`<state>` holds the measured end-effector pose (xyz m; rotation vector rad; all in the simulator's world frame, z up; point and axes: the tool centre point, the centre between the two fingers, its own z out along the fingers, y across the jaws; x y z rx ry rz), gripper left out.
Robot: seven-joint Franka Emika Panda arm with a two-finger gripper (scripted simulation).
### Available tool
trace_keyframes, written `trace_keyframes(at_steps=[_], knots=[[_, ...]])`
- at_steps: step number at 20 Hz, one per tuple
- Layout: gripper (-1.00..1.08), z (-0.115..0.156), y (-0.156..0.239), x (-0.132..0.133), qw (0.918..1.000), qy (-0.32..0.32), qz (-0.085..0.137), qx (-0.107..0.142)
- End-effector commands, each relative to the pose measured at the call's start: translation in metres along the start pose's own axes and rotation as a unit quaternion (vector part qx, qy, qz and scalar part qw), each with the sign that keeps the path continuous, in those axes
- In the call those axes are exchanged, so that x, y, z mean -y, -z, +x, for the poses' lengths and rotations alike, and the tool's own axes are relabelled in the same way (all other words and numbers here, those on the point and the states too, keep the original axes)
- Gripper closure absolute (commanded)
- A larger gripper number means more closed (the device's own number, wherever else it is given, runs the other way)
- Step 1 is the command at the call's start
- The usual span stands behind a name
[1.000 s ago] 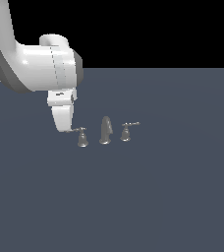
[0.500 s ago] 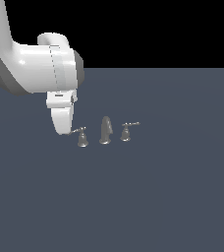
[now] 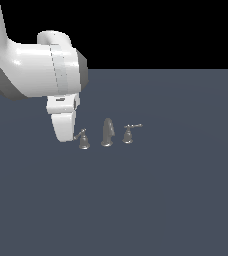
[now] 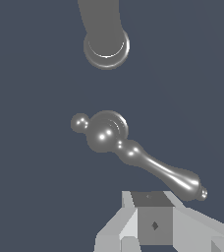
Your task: Turn on the faucet by rotating a designated handle.
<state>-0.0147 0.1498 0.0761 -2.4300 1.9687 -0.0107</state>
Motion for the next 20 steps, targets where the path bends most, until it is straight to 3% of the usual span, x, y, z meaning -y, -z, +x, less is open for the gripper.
trace_keyframes(at_steps=[1, 12, 13, 14, 20], knots=[[1.08, 0.0, 0.0, 0.0, 1.0, 0.0, 0.0, 0.0], [1.08, 0.038, 0.001, -0.03, 1.0, 0.002, -0.007, -0.002], [1.08, 0.038, 0.001, -0.03, 1.0, 0.002, -0.007, -0.002], [1.08, 0.015, 0.0, -0.028, 0.9998, 0.018, -0.006, 0.003], [1.08, 0.057, 0.001, -0.02, 0.9999, 0.008, -0.007, 0.0]])
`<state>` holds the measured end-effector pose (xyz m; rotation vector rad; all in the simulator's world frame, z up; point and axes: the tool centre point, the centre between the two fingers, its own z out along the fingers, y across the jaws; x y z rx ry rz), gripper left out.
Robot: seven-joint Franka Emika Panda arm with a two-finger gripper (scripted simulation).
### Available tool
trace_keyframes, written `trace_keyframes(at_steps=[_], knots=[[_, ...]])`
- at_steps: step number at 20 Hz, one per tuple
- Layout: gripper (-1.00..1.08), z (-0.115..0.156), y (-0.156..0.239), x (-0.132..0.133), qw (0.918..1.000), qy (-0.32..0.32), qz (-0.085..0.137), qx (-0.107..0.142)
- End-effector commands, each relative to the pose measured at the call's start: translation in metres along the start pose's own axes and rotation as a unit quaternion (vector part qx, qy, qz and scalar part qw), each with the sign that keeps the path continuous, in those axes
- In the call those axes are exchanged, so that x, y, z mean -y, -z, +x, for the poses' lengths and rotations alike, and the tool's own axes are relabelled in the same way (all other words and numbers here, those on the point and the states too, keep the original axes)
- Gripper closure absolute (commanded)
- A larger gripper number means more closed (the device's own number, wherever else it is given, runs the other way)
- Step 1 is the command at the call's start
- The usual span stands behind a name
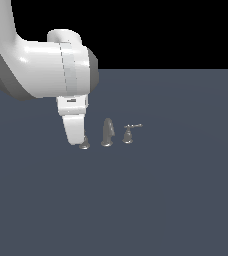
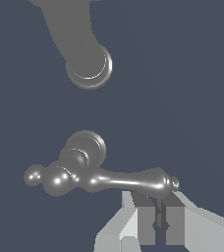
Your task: Turn on the faucet by rotating a designated handle.
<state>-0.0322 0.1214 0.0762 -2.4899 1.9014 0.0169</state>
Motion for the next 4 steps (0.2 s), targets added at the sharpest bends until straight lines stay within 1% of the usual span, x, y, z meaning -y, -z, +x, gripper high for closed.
trace_keyframes(at_steps=[1, 3, 4], knots=[[1.08, 0.04, 0.001, 0.002, 0.9997, -0.022, 0.0, -0.006], [1.08, 0.054, 0.001, 0.004, 0.9996, -0.026, 0.0, -0.007], [1.08, 0.054, 0.001, 0.004, 0.9996, -0.026, 0.0, -0.007]])
